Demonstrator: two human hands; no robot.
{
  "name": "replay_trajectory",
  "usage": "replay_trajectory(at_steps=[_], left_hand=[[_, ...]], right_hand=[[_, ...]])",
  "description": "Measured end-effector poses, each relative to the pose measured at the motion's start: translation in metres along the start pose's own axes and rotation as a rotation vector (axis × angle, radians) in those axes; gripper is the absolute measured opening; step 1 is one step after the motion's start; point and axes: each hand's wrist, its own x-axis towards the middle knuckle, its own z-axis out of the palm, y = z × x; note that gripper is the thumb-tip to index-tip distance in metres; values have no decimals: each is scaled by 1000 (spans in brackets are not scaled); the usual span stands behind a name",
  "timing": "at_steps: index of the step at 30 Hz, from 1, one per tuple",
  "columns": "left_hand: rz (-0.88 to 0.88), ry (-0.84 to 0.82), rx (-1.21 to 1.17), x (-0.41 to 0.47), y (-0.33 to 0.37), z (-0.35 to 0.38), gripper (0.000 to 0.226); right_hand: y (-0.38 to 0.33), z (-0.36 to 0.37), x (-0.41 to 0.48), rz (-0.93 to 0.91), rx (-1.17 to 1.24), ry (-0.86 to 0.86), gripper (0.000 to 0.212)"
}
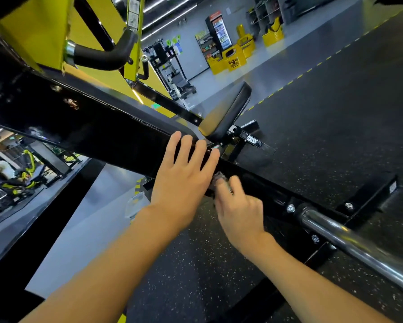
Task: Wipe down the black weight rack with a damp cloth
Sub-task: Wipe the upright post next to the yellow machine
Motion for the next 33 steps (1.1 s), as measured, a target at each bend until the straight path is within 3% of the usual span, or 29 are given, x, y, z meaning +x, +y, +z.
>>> replay_trajectory(at_steps=[1, 3, 4, 5, 8, 9, 12, 13, 14, 17, 18, 21, 22, 25, 26, 27, 30, 31, 33], left_hand=[[-4, 6, -8, 1, 1, 1, 101], [-13, 13, -16, 1, 0, 3, 100], [-17, 19, -14, 2, 0, 4, 98], [-15, 30, -13, 2, 1, 5, 93], [-10, 58, -22, 2, 1, 4, 79], [-10, 49, -23, 2, 1, 3, 81], [-34, 33, -28, 3, 4, 3, 87], [-32, 32, -39, 4, 5, 2, 87], [-22, 26, -48, 4, 5, 1, 88], [-13, -53, -23, 4, 5, -3, 99], [-23, -87, -9, 5, 5, -8, 100], [-16, -165, -12, 7, 17, -20, 96], [35, -159, -30, 8, 26, -19, 95], [114, -176, -90, 13, 50, -14, 80], [104, -152, -116, 13, 54, -9, 72], [95, -117, -138, 13, 56, -3, 66], [63, -34, -148, 14, 58, 9, 74], [59, -26, -145, 14, 59, 10, 74], [59, -12, -161, 14, 62, 10, 73]], right_hand=[[8, -2, 6, 184, 31, -13, 7], [5, -4, 21, 731, 140, 47, 16], [-4, -3, 23, 838, 139, 40, 16], [-17, -4, 24, 740, 120, 41, 13], [-28, 2, 11, 150, 66, 12, 10], [-17, 3, 13, 138, 51, 27, 8], [-5, 1, 15, 672, 148, 91, 14], [-7, 1, 11, 724, 150, 71, 17], [-10, 0, 5, 632, 136, 41, 18], [12, 2, -11, 84, 15, -18, 15], [24, 2, -8, 90, 7, -29, 15], [27, 1, -3, 624, 102, 6, 17], [20, 2, -8, 635, 99, -20, 15], [18, 2, -28, 74, 45, -89, 12], [33, 4, -26, -10, 28, -70, 12], [46, 5, -20, 40, 16, -52, 14], [59, 9, -14, 433, 11, 39, 22], [58, 11, -23, 420, -10, 13, 20], [58, 13, -51, 186, -79, -65, 16]])
